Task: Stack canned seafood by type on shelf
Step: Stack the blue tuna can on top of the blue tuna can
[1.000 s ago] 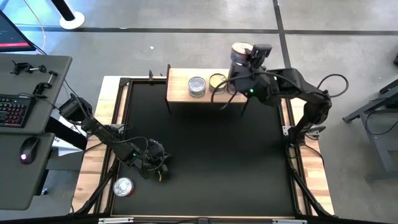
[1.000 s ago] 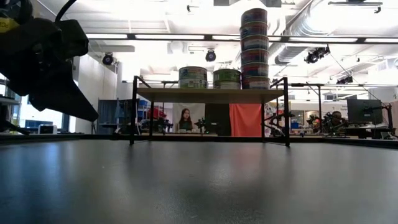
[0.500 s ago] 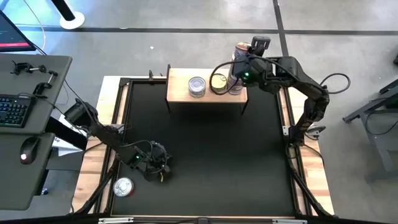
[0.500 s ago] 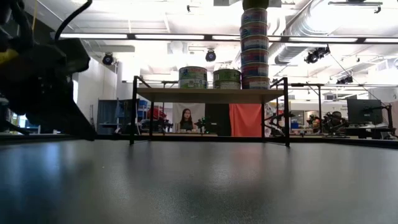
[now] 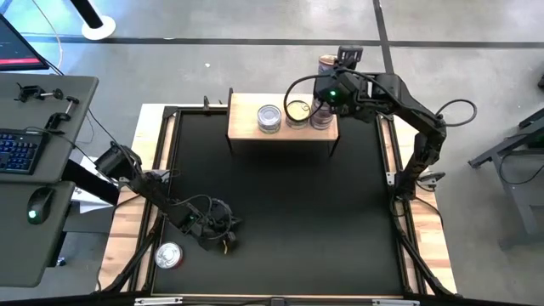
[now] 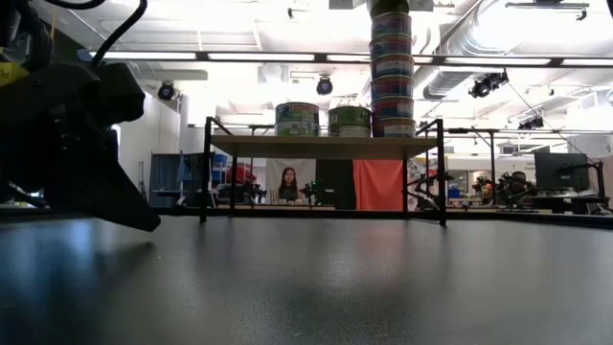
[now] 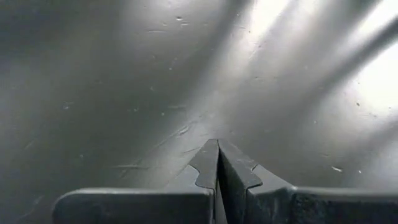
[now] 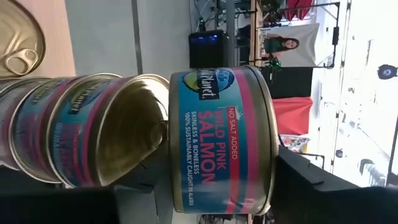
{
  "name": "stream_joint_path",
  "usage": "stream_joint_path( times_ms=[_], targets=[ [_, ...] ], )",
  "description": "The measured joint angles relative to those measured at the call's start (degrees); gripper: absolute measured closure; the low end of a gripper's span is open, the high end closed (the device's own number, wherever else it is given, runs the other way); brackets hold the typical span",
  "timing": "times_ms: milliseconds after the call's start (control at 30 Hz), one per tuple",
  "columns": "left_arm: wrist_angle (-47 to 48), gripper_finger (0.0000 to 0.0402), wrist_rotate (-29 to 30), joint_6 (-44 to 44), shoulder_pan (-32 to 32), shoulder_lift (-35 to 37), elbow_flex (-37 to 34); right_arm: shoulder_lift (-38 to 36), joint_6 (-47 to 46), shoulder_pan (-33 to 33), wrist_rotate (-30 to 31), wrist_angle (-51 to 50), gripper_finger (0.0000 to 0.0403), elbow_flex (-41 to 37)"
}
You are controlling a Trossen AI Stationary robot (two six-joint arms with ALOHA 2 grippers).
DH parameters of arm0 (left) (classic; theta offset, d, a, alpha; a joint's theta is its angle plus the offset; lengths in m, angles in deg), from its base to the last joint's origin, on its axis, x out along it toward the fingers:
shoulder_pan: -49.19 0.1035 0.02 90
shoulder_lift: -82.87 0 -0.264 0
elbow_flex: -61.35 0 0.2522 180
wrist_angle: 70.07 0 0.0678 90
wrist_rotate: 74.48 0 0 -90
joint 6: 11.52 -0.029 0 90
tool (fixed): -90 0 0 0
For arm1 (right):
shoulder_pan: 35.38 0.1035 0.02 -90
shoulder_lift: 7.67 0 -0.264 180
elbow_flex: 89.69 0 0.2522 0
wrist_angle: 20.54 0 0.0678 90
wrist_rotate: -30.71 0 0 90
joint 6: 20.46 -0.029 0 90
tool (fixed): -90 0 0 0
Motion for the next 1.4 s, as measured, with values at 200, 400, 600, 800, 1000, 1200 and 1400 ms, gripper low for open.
stream_joint_path(
  times_ms=[200,400,600,800,1000,1200,1400],
  targets=[
    [0.0,0.0401,-0.1,-0.1,0.0,0.0,0.0,0.0,0.7,0.0,-1.5,-0.7,0.0234,0.0],
    [-0.4,0.0401,0.0,0.2,0.0,0.0,0.0,0.0,1.1,0.0,-1.6,-1.3,0.0234,0.0],
    [-2.3,0.0401,0.0,0.2,0.0,0.0,0.0,0.0,-1.9,0.1,-2.6,-1.7,0.0133,0.0],
    [-2.8,0.0401,0.0,-0.2,0.0,0.0,0.0,0.0,-3.7,1.4,-3.6,-2.1,0.0111,0.0],
    [-2.8,0.0401,-0.4,-0.2,0.0,0.0,0.0,0.0,-6.8,1.7,-4.6,-2.2,0.0109,0.0],
    [-2.7,0.0401,-2.0,-0.2,0.0,0.0,0.0,0.0,-7.8,1.7,-4.7,-2.2,0.0109,0.1],
    [-2.7,0.0401,-2.3,-0.1,0.0,0.0,0.0,-0.5,-13.4,1.1,-8.0,-2.3,0.0108,0.1]
  ],
)
